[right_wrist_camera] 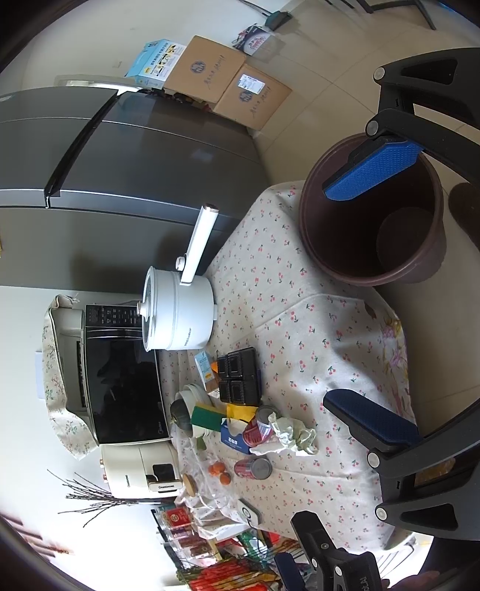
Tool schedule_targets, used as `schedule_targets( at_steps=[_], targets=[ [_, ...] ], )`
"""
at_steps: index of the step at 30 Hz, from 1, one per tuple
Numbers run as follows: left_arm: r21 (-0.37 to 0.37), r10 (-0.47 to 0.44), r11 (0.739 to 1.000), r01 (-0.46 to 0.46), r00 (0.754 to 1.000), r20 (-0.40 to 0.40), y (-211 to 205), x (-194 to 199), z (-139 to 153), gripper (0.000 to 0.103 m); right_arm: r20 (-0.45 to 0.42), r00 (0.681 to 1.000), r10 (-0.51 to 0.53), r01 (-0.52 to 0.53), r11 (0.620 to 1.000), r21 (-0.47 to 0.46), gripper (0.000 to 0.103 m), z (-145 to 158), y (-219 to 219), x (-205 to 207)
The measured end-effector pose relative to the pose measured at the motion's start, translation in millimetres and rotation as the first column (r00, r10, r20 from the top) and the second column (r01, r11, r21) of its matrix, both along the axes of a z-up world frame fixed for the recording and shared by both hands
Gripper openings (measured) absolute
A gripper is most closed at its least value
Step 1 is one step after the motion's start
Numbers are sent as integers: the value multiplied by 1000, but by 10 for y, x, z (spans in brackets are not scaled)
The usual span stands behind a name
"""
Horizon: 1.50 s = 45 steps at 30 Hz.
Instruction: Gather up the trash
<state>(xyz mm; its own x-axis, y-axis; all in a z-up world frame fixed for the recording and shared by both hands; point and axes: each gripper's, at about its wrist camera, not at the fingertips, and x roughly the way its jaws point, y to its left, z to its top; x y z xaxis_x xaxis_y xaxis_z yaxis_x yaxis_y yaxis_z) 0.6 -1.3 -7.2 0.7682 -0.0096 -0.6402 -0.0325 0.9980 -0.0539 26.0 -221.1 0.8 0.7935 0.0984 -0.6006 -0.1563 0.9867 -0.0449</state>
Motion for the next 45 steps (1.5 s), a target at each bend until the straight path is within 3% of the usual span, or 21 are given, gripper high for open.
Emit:
schedule_targets(
  at_steps=[45],
  targets=[
    [-4, -9, 1000, 9, 1000, -8, -21, 12, -6, 102, -5, 1000, 3, -3, 1000, -2, 103, -23, -4, 12]
  ],
)
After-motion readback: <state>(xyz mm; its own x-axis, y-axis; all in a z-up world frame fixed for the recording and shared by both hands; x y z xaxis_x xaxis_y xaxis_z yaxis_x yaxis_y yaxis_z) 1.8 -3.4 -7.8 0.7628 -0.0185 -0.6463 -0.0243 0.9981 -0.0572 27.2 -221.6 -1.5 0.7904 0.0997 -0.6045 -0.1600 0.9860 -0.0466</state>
